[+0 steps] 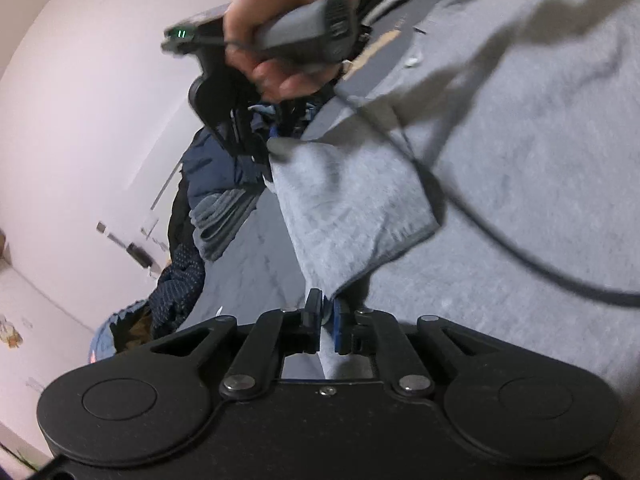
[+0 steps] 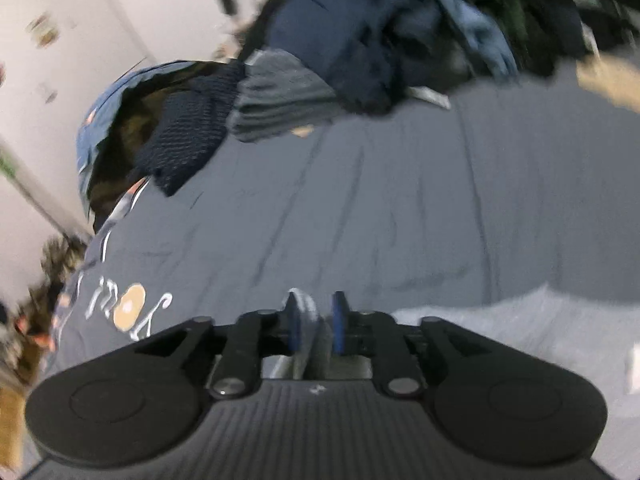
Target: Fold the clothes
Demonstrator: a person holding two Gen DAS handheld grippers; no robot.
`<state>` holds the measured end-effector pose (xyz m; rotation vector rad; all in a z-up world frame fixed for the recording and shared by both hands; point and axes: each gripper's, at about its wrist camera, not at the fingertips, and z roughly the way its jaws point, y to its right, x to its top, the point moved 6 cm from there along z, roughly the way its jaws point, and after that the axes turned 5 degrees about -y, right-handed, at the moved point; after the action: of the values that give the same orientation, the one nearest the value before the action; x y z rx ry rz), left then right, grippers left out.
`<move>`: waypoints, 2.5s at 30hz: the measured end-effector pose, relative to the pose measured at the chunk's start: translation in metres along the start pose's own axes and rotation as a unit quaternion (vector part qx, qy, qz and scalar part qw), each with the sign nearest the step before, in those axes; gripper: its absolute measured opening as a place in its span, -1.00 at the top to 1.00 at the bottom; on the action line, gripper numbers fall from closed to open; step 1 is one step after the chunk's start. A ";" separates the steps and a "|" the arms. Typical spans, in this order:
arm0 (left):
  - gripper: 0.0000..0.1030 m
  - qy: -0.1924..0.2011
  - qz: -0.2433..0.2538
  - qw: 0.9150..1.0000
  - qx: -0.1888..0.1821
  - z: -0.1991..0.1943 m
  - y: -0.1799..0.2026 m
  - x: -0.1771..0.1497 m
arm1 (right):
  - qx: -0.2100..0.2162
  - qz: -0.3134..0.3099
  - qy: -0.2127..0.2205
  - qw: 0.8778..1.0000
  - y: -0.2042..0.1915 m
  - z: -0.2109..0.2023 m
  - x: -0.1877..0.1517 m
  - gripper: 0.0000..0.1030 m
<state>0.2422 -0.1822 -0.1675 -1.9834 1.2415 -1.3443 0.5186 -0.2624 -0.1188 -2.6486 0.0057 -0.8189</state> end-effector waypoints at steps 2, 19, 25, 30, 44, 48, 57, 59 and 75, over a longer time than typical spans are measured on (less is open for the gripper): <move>0.41 0.007 -0.003 1.000 0.009 -0.002 -0.003 0.003 | -0.005 -0.030 0.002 1.000 -0.004 -0.009 0.003 0.38; 0.34 0.021 0.006 1.000 0.008 0.003 0.005 0.005 | -0.133 -0.326 -0.104 0.930 -0.075 0.043 -0.007 0.51; 0.91 0.019 -0.018 0.999 -0.031 0.005 0.003 -0.002 | -0.052 -0.062 -0.075 0.994 -0.027 0.033 0.023 0.88; 0.88 0.007 -0.021 0.999 -0.033 0.006 -0.001 -0.006 | -0.024 0.036 0.019 0.999 0.002 -0.001 0.049 0.80; -0.16 0.027 -0.235 0.970 -0.058 -0.041 -0.077 0.018 | -0.059 -0.028 0.182 0.981 0.046 -0.312 -0.030 0.06; -0.17 0.042 -0.300 0.949 -0.083 -0.066 -0.078 0.057 | -0.113 0.031 0.239 0.964 0.090 -0.398 -0.098 -0.12; -0.31 0.048 -0.531 0.824 -0.191 -0.122 -0.038 0.075 | -0.144 0.306 0.272 0.901 0.241 -0.407 -0.264 -0.18; -0.31 0.044 -0.532 0.821 -0.202 -0.128 -0.032 0.076 | -0.108 0.377 0.276 0.878 0.262 -0.391 -0.297 -0.18; -0.39 0.049 -0.531 0.822 -0.202 -0.118 -0.027 0.081 | -0.035 0.544 0.251 0.800 0.303 -0.308 -0.387 -0.17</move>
<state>0.1589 -0.2240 -0.0555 -3.1776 0.3640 -1.7252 0.0601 -0.6078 -0.1994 -1.8406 1.5321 -0.9903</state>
